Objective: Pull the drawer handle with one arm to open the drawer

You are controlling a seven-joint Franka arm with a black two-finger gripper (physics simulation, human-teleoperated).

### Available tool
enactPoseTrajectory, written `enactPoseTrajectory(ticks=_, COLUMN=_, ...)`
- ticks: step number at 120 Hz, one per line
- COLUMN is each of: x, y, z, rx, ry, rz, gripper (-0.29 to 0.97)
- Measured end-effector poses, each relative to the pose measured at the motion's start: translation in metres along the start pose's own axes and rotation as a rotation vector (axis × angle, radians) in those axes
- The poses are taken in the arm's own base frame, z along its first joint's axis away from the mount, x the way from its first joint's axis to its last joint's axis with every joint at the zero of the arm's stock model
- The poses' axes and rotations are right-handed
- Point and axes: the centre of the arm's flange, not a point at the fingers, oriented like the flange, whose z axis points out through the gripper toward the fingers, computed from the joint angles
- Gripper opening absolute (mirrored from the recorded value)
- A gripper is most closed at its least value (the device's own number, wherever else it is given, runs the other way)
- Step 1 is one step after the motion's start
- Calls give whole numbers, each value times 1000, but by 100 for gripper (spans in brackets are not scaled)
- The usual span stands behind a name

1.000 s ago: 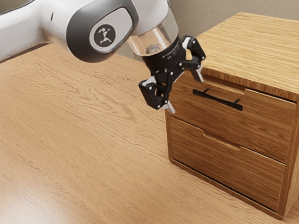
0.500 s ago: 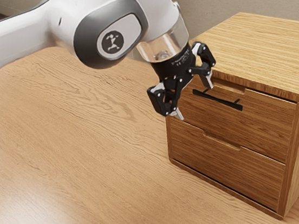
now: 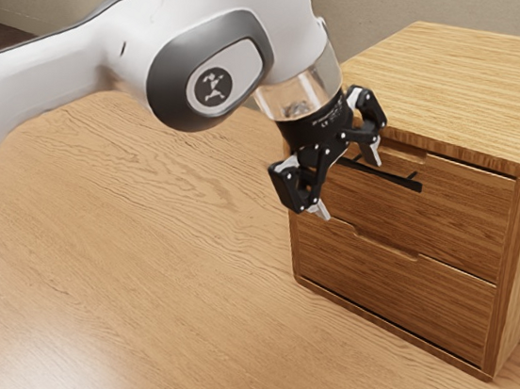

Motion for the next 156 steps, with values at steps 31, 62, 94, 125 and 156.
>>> enactPoseTrajectory(ticks=31, x=0, y=1, z=10, rx=9, ry=1, rz=-1, gripper=68)
enactPoseTrajectory(ticks=62, x=-7, y=2, z=10, rx=5, ry=-4, rz=8, gripper=62)
enactPoseTrajectory(ticks=94, x=-4, y=1, z=4, rx=8, ry=-2, rz=7, gripper=28)
enactPoseTrajectory(ticks=125, x=-3, y=-4, z=-4, rx=31, ry=-2, rz=6, gripper=0)
enactPoseTrajectory(ticks=156, x=-5, y=-12, z=-14, rx=58, ry=-8, rz=6, gripper=-7)
